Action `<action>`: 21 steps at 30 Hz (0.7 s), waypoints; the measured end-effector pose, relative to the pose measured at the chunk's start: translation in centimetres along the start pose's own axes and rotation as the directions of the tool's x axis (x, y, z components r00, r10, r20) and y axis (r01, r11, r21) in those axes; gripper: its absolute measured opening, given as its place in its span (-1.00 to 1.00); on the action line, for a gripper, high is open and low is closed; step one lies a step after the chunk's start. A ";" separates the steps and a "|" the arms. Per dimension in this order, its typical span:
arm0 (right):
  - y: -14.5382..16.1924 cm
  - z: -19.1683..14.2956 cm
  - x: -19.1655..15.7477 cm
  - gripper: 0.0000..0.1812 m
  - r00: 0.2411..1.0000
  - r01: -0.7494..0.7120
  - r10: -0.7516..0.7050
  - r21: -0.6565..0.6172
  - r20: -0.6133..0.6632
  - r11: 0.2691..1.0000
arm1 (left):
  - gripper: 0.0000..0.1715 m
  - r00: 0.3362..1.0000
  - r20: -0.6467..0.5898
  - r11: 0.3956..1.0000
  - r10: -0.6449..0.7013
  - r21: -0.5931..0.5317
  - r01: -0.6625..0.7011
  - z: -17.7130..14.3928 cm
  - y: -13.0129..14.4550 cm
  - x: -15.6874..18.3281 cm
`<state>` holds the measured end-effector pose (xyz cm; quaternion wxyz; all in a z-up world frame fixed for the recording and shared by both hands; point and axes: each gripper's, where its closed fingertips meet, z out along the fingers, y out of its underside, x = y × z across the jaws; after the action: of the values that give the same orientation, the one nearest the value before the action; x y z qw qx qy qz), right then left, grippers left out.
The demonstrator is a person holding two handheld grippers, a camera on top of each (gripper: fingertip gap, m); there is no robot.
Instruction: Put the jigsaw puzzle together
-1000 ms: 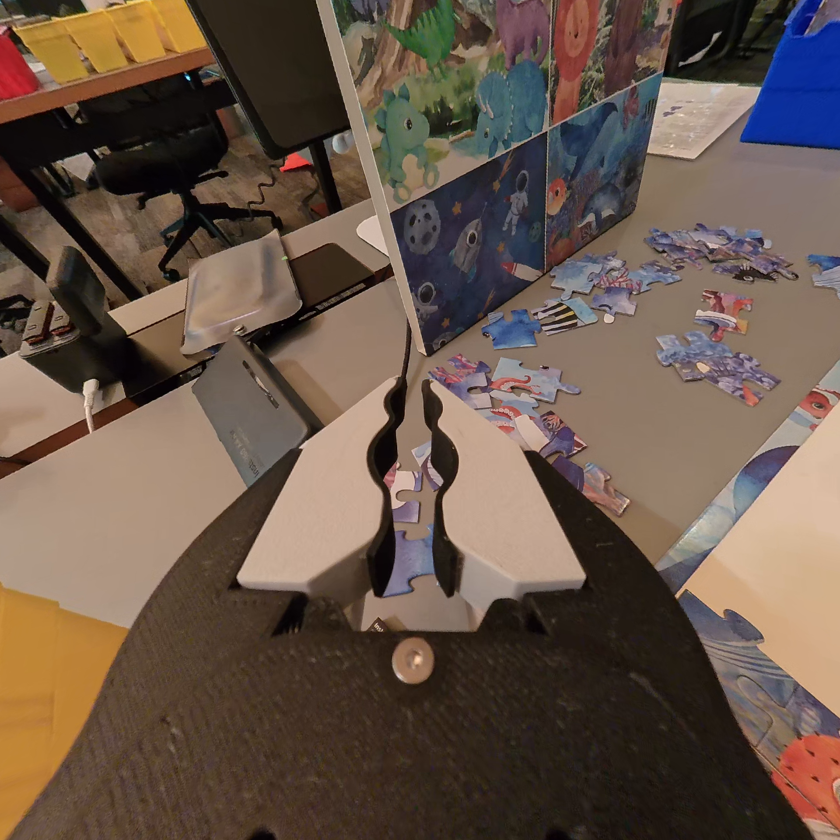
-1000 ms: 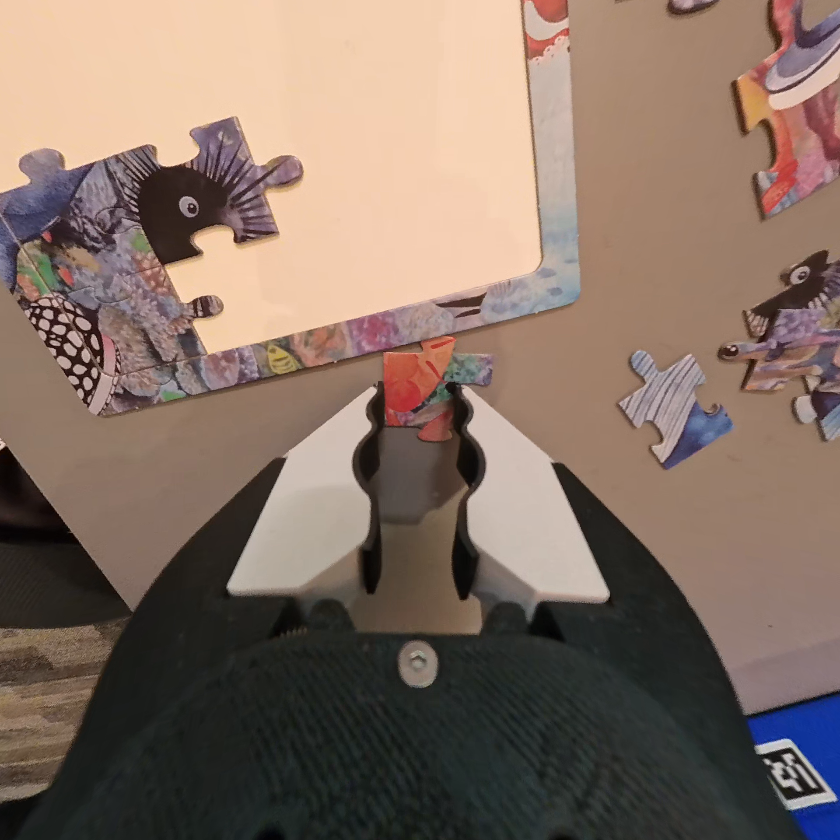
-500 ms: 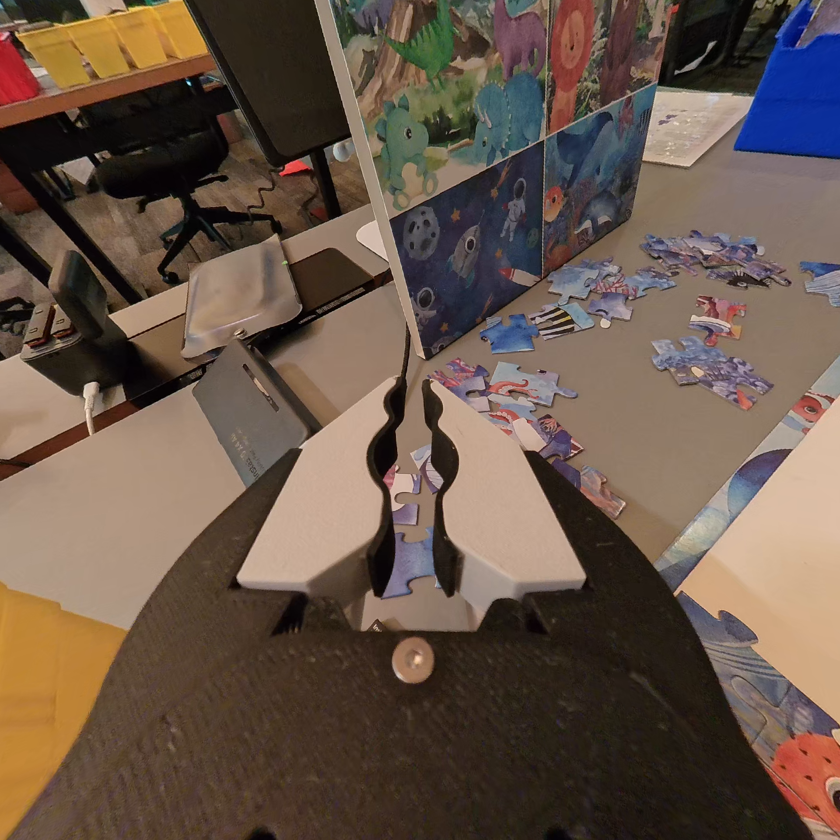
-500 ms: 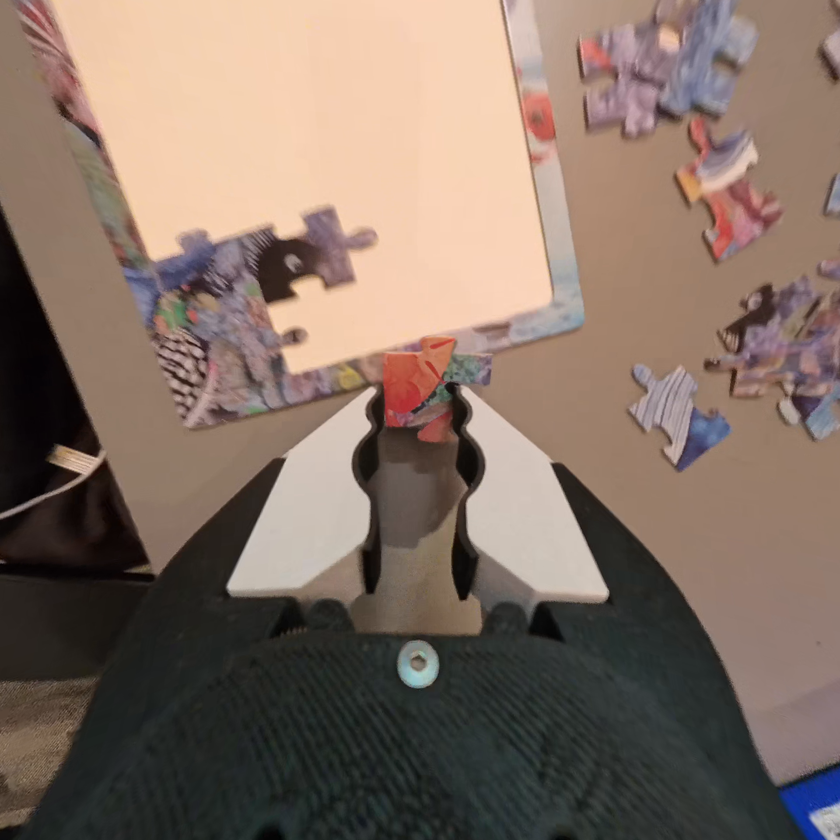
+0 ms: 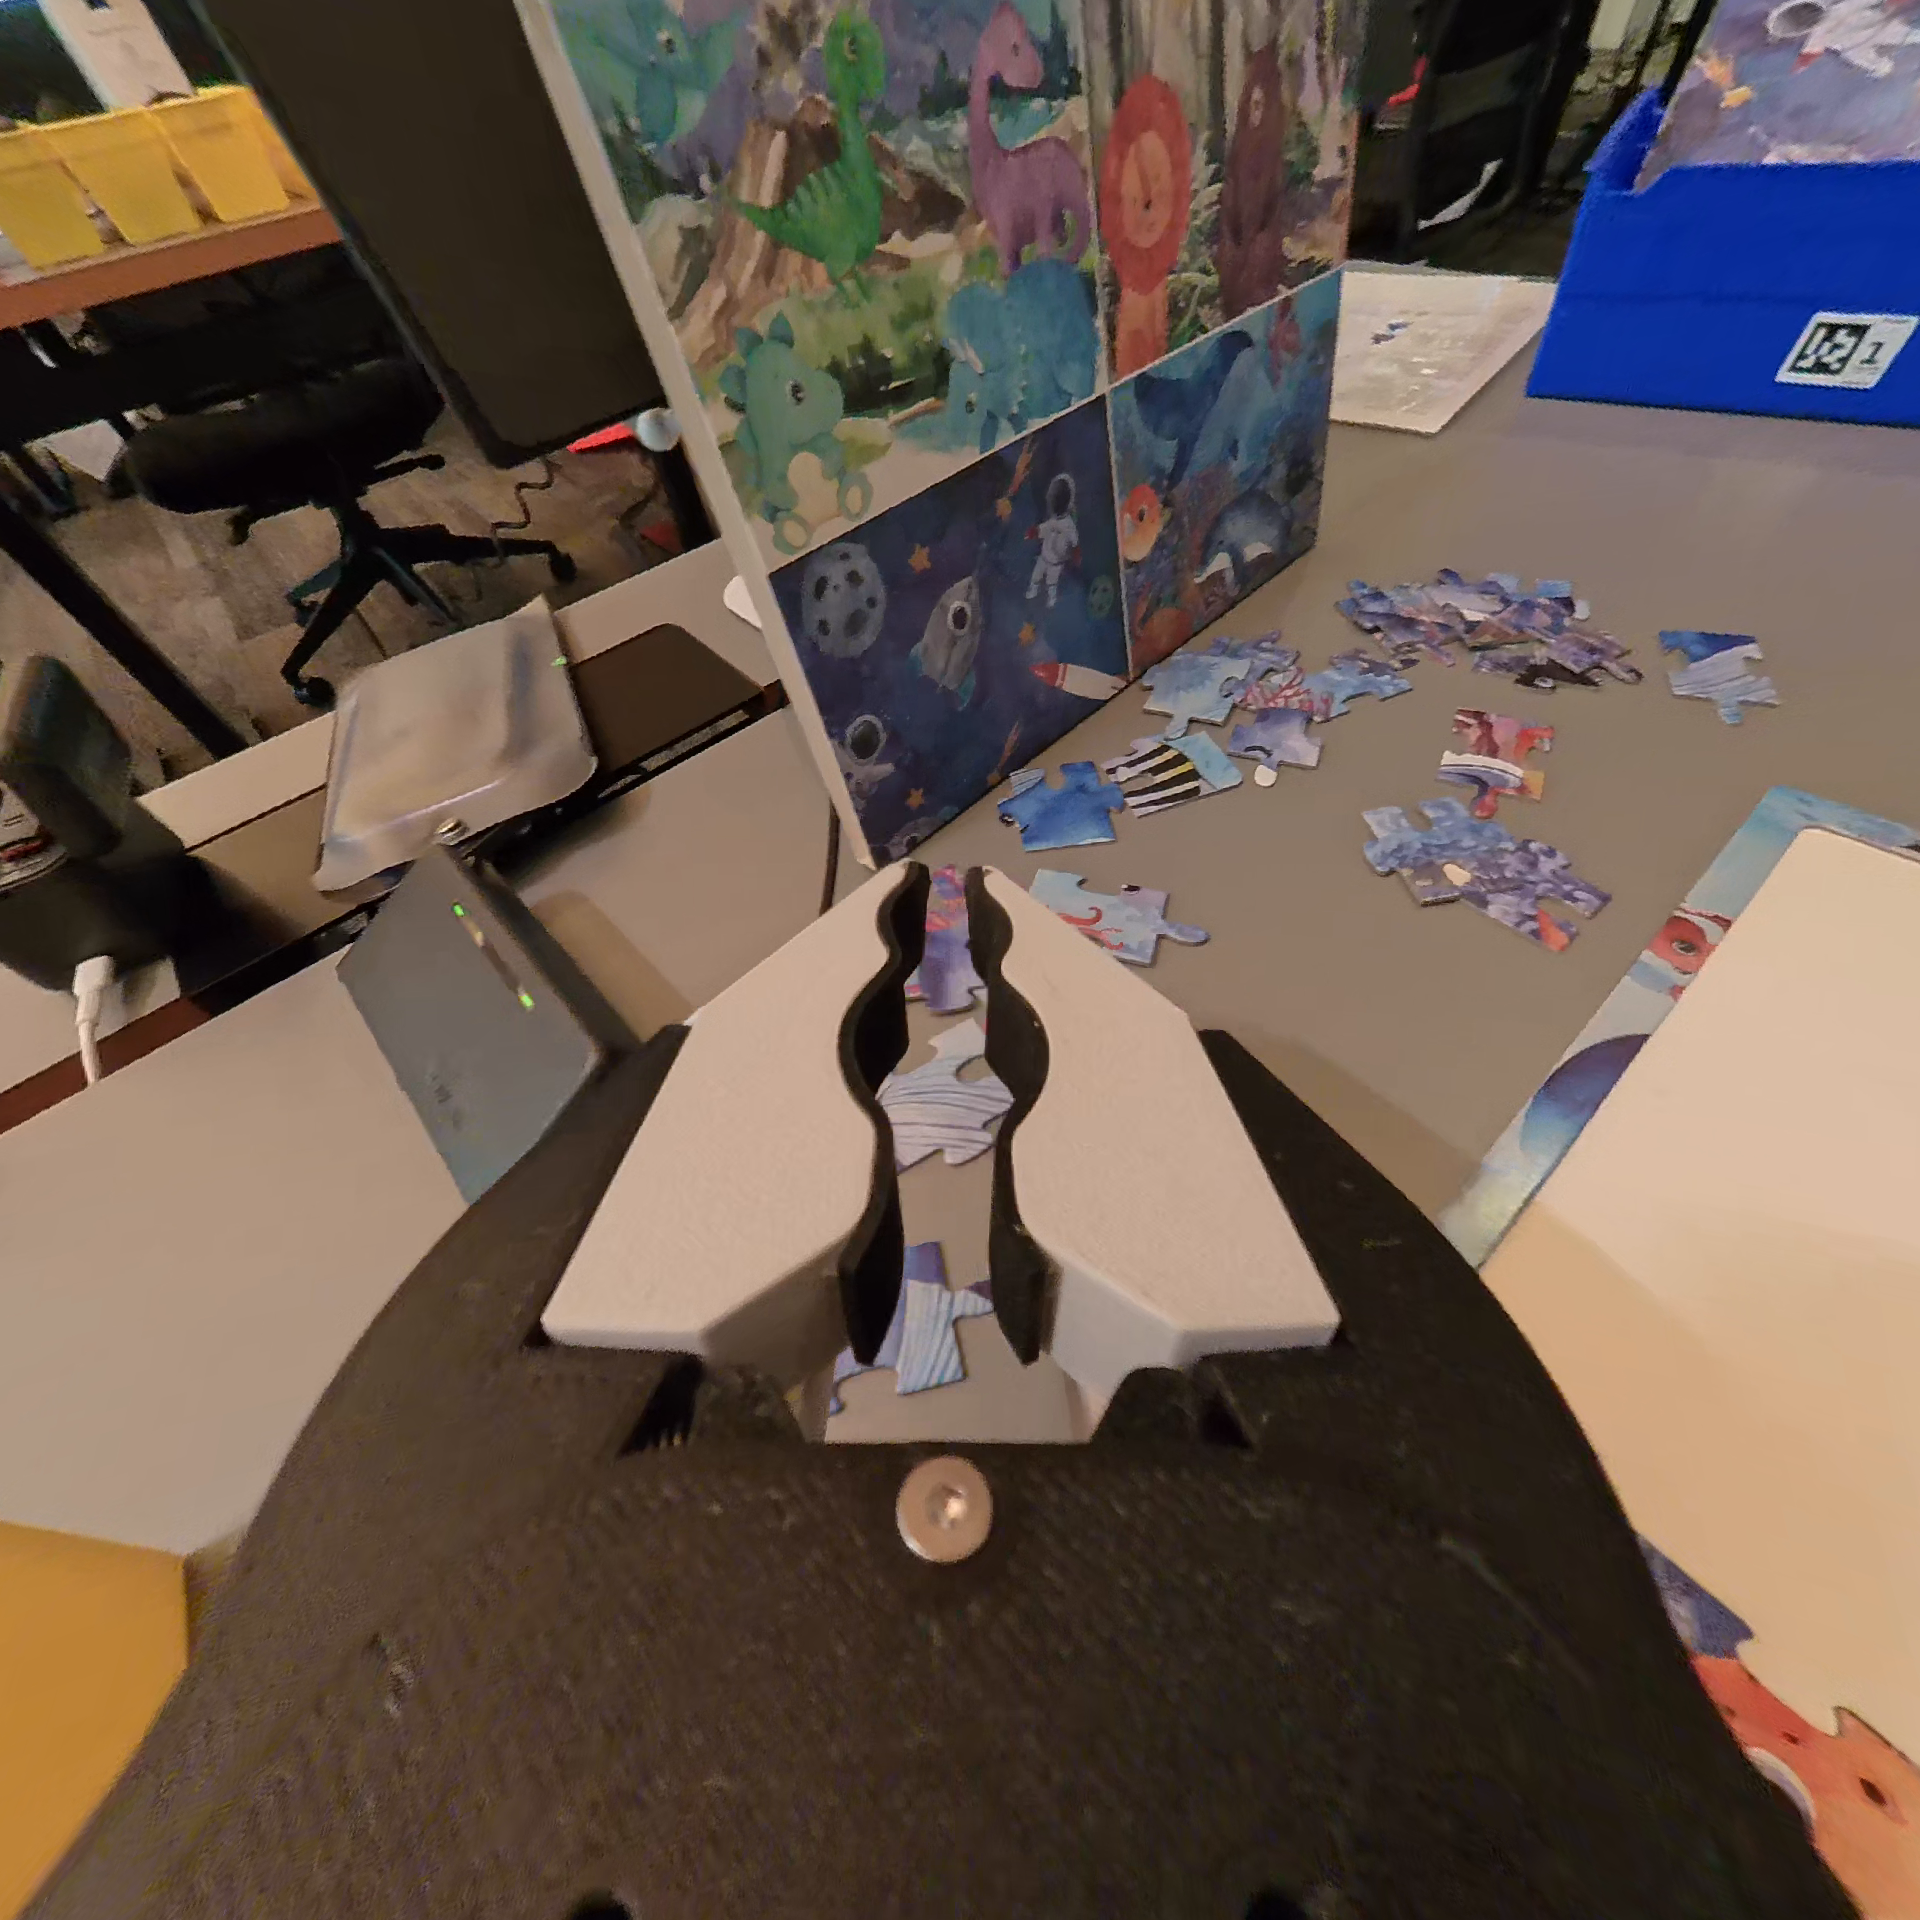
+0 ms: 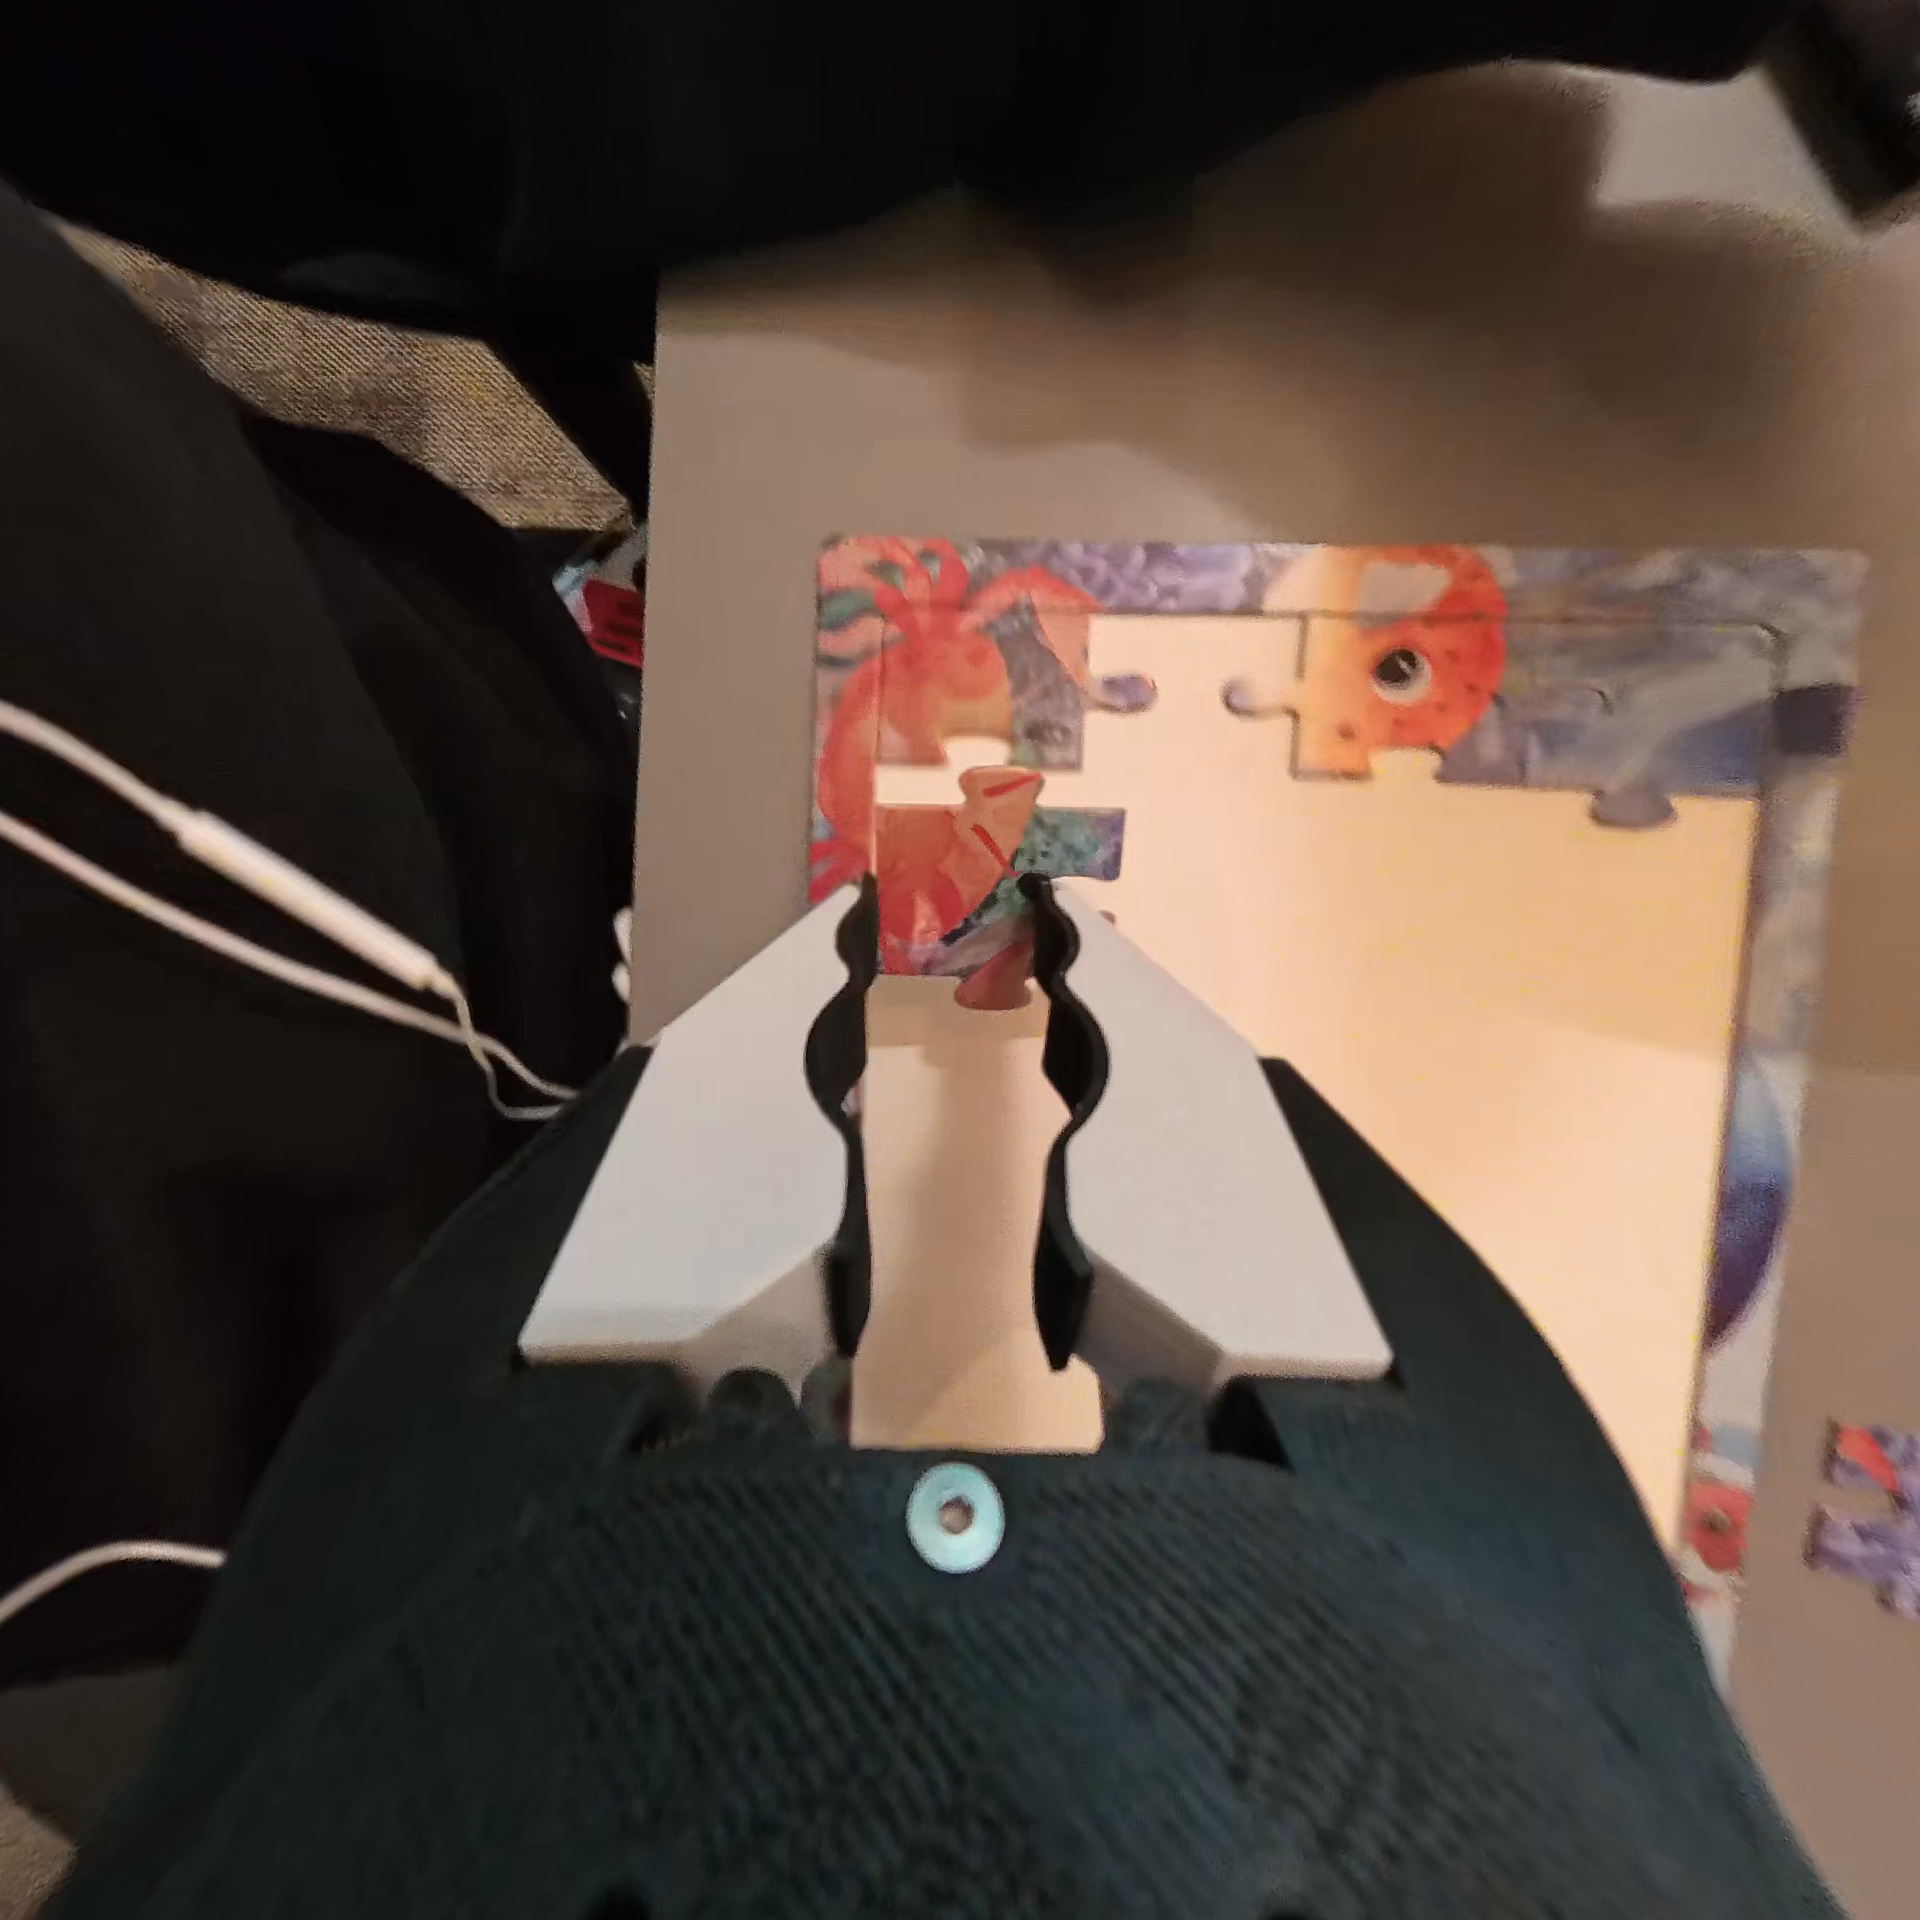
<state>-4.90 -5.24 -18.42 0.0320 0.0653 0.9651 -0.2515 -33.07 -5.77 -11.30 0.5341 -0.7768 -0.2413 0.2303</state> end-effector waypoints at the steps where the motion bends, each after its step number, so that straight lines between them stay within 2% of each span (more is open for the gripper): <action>1: -0.5 0.7 -0.3 -0.69 1.000 -0.018 0.018 -0.012 0.009 1.000 | -0.94 1.000 -0.011 1.000 0.004 0.002 -0.004 0.1 -0.1 0.4; 5: -0.7 2.4 -0.6 -0.68 0.999 -0.050 0.048 -0.107 -0.022 0.993 | -0.93 0.999 -0.046 1.000 0.015 0.010 -0.015 0.5 -0.4 2.0; 12: 0.3 3.4 -0.9 -0.68 0.995 -0.060 0.037 -0.245 -0.094 0.968 | -0.92 0.997 -0.072 0.998 0.032 0.047 -0.029 0.0 -1.7 3.4; 21: 0.3 3.4 -0.6 -0.68 0.993 -0.049 0.018 -0.274 -0.115 0.960 | -0.92 0.998 -0.061 0.998 0.014 0.061 -0.011 -0.3 -1.9 2.8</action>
<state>-4.14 -6.71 -21.49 -0.0087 0.0904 0.9898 -0.1096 -30.98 -3.66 -9.72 0.5632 -0.7684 -0.2129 0.2168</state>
